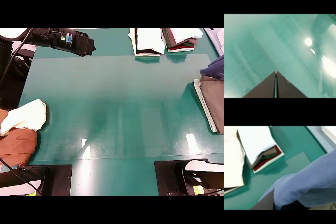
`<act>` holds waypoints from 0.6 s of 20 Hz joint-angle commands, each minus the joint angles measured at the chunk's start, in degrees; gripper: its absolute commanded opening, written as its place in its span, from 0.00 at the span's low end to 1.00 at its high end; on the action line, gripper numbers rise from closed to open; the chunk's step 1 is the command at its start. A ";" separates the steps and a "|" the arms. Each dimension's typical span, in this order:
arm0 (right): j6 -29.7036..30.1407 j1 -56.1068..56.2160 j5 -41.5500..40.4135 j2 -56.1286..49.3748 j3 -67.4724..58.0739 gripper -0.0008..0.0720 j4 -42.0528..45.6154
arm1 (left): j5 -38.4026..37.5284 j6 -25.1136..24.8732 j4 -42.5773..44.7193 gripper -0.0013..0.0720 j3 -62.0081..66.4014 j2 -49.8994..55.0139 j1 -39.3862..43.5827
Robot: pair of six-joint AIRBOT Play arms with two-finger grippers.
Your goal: Fold the shirts.
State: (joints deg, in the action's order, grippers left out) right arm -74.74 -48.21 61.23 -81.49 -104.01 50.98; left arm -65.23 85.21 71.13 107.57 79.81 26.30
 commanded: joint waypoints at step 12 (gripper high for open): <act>5.62 -14.71 13.90 11.32 28.30 0.26 25.79 | -1.53 -0.52 0.02 0.05 -0.02 0.02 0.02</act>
State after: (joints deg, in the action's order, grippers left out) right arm -69.34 -60.14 74.43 -72.60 -82.67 70.15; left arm -66.46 85.01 71.13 107.57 79.81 26.30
